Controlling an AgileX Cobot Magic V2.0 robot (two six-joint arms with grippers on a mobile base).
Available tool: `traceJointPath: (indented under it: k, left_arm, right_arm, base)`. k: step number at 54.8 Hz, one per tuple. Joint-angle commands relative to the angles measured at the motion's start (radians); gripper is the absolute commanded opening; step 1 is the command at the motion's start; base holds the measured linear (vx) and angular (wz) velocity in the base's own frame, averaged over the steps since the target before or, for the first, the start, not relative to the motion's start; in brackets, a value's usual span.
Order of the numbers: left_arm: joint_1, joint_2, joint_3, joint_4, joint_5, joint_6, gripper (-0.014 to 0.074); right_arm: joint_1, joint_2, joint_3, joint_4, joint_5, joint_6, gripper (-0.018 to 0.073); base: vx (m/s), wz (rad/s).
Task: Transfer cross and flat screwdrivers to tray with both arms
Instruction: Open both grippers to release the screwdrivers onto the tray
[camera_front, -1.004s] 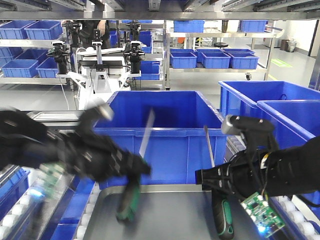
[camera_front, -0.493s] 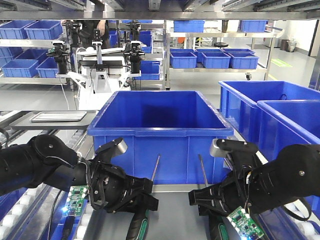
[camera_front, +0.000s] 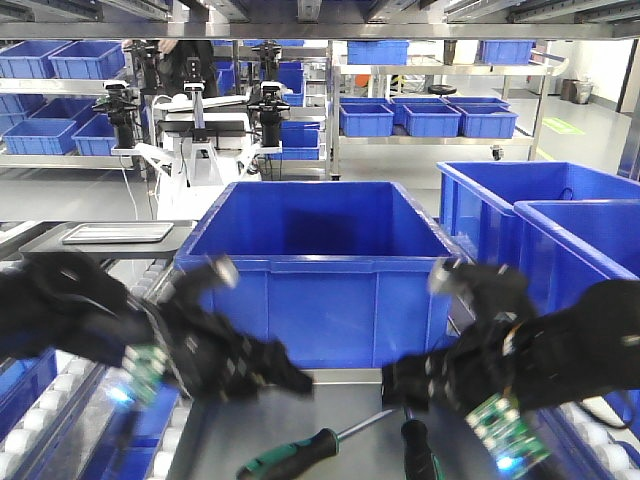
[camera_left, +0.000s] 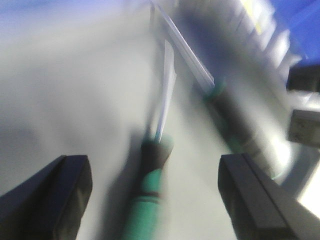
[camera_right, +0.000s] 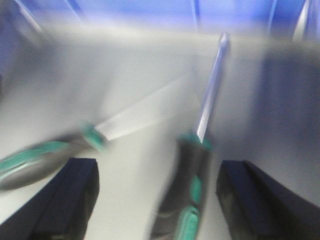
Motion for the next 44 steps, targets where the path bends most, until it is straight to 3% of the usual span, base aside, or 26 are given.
traceJointPath:
  k: [1,11,44]
  left_arm:
    - [0.010,-0.136,-0.036,-0.046,-0.071,0.043,0.0604]
    - [0.016,-0.257,-0.036,-0.017,-0.115,0.106,0.0550]
    - [0.015,-0.320,-0.034,-0.011,-0.118,0.103,0.0424]
  right_arm:
    - [-0.002,-0.095,-0.039,0.006,-0.130,-0.006,0.0565]
    - [-0.002,-0.174,-0.039,0.006,-0.212,-0.006,0.0565]
    - [-0.002,-0.199,-0.039,0.006,-0.208,-0.006,0.0565]
  base:
    - [0.00,0.00]
    - [0.00,0.00]
    - [0.00,0.00]
